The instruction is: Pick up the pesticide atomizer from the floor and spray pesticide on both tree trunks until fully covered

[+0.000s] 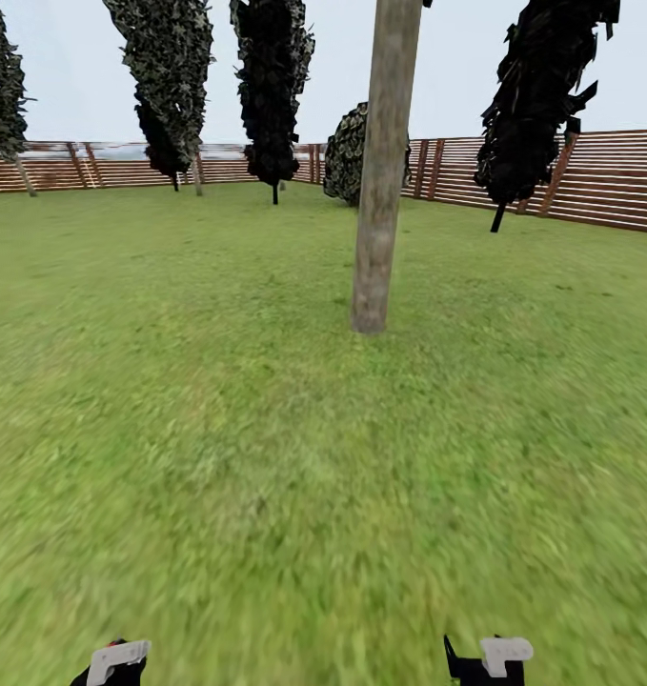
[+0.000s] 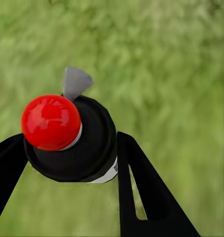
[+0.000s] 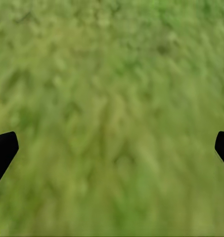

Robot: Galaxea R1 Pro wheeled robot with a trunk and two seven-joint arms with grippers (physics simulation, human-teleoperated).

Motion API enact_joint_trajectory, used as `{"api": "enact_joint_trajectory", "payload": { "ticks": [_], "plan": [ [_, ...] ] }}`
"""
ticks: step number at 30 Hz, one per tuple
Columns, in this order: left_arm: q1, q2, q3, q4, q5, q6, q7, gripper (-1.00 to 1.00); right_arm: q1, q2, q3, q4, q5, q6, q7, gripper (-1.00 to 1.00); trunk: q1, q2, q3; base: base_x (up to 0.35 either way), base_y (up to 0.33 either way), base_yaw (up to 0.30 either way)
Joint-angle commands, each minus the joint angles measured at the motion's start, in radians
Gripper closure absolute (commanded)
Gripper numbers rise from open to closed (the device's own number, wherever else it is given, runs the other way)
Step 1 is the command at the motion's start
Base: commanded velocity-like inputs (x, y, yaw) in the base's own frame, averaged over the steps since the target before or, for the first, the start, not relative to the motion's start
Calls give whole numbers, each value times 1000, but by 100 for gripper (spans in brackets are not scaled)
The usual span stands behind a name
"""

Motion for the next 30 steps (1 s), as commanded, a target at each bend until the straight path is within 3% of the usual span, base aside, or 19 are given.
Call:
{"api": "enact_joint_trajectory", "payload": {
  "ticks": [1, 30],
  "plan": [
    [-1, 0, 3, 1, 10, -2, -10, 100, 0, 0, 0, 1, 1, -3, -1, -100, 0, 0, -1, 339, -88, 0],
    [0, 0, 3, 1, 10, -2, -10, 100, 0, 0, 0, 1, 2, -3, -1, -100, 0, 0, -1, 339, -88, 0]
  ]
}}
